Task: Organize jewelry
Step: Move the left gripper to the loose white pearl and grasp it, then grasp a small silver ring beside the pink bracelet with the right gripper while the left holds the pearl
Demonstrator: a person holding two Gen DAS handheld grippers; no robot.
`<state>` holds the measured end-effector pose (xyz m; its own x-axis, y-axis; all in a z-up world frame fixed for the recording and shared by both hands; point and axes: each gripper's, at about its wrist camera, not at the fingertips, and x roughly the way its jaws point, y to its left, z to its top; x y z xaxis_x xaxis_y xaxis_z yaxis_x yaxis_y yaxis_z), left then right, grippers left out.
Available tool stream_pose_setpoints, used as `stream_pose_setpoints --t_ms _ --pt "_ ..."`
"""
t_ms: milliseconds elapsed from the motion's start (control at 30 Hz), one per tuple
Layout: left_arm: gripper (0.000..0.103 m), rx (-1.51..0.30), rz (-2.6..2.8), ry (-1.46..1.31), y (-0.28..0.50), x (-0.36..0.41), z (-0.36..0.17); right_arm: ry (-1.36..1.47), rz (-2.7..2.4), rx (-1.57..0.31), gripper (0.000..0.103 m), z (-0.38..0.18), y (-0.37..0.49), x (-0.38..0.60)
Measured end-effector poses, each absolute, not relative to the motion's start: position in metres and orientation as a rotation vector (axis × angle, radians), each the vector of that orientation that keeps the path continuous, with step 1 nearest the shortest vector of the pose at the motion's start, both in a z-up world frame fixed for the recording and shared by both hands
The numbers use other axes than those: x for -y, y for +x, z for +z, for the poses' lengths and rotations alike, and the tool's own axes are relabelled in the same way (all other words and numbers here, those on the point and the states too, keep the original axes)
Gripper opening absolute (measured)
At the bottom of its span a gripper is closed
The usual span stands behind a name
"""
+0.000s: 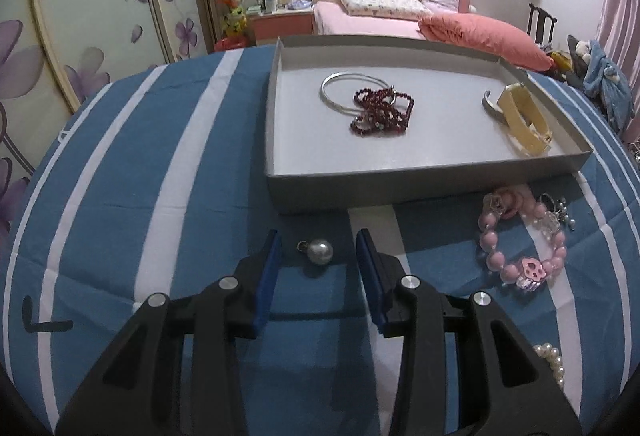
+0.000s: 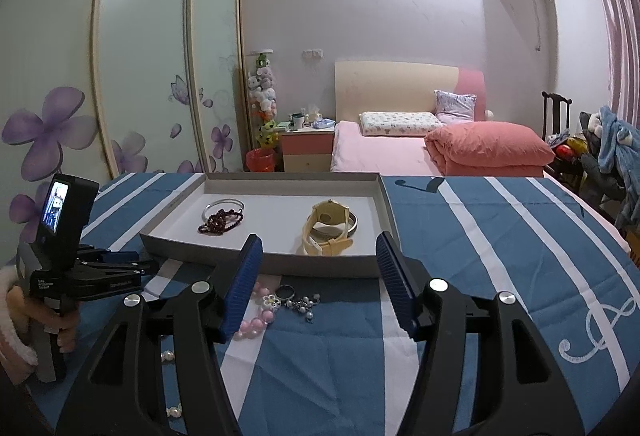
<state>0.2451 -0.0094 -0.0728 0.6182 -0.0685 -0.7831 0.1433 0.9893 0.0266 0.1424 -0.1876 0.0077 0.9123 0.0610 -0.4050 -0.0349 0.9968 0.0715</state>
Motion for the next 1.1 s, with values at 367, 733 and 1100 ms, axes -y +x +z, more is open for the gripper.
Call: stream_pose_setpoints --t_ms 367,733,1100 --pt "0.016 -0.893 -0.097 0.086 0.245 0.007 -0.069 0.085 0.043 -0.461 0.06 -0.001 0.145 0.195" --pt "0.015 -0.789 -0.021 -0.028 0.223 -0.045 -0.037 0.051 0.098 -0.738 0.06 -0.037 0.181 0.193" --pt "0.015 -0.706 -0.027 -0.06 0.208 -0.055 -0.008 -0.044 0.143 -0.891 0.045 -0.06 0.22 0.169"
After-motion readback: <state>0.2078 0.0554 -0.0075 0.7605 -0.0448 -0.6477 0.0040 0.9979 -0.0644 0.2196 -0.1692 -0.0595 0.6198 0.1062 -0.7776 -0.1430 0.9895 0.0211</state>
